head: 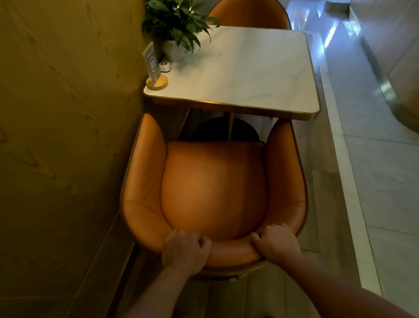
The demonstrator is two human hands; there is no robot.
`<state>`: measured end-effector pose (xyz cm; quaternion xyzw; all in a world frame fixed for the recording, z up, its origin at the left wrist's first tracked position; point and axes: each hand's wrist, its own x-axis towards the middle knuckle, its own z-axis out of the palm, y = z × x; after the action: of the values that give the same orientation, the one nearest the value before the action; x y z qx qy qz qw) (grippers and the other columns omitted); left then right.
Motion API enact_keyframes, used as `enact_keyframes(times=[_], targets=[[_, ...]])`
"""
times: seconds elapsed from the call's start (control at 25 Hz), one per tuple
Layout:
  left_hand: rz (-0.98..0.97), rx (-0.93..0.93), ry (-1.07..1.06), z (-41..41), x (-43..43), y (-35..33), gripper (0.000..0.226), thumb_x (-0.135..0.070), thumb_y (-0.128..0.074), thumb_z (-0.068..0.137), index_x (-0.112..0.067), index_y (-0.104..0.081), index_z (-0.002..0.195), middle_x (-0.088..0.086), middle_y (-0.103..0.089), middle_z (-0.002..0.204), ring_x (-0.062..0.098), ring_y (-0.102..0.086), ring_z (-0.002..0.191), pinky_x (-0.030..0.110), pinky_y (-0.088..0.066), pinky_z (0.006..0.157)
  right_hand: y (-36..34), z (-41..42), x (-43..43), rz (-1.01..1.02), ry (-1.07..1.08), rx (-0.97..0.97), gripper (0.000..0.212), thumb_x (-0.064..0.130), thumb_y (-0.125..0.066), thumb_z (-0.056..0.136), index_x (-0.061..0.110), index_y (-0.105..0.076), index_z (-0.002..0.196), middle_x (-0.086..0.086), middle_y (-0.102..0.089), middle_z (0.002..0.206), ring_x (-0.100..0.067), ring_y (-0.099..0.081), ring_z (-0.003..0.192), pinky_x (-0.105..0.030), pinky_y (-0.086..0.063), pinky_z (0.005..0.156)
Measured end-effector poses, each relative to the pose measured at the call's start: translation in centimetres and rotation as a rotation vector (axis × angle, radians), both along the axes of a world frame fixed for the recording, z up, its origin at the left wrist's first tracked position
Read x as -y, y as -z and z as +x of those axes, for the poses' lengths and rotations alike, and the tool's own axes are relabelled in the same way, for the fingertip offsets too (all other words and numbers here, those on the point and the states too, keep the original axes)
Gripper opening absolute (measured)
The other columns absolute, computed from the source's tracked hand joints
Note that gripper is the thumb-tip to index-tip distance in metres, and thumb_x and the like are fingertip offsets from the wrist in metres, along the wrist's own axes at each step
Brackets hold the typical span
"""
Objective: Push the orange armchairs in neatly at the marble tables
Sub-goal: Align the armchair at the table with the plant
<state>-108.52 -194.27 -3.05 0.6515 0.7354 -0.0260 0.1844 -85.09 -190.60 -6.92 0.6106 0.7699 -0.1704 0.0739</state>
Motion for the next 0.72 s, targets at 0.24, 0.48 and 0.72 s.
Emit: enact_keyframes(times=[0.24, 0.48, 0.72], targets=[[0.058, 0.062, 0.057, -3.4, -1.6, 0.5, 0.042, -0.043, -0.039, 0.099, -0.022, -0.061, 0.071, 0.001, -0.064, 0.074, 0.018, -0.061, 0.072, 0.034, -0.048, 0.085, -0.3, -3.2, -0.6, -0.002, 0.007, -0.009, 0.042, 0.034, -0.032, 0.101, 0.026, -0.048, 0.062, 0.008, -0.046, 0.063, -0.021, -0.053, 0.073, -0.034, -0.037, 0.080], [0.077, 0.013, 0.072, -3.4, -1.8, 1.2, 0.041, -0.047, -0.039, 0.097, -0.025, -0.059, 0.069, -0.004, -0.059, 0.070, 0.013, -0.056, 0.068, 0.031, -0.047, 0.070, 0.0, -3.2, -0.3, 0.031, 0.123, -0.037, 0.051, 0.045, -0.031, 0.103, 0.024, -0.072, 0.083, 0.003, -0.069, 0.082, -0.017, -0.062, 0.082, -0.034, -0.038, 0.094], [0.064, -0.004, 0.062, -4.4, -3.2, 1.1, 0.038, -0.046, -0.042, 0.097, -0.026, -0.058, 0.069, -0.006, -0.059, 0.071, 0.011, -0.054, 0.066, 0.029, -0.041, 0.061, -0.1, -4.2, -0.8, 0.116, 0.204, -0.116, 0.054, 0.052, -0.032, 0.102, 0.025, -0.067, 0.072, 0.008, -0.060, 0.066, -0.016, -0.058, 0.070, -0.034, -0.043, 0.081]])
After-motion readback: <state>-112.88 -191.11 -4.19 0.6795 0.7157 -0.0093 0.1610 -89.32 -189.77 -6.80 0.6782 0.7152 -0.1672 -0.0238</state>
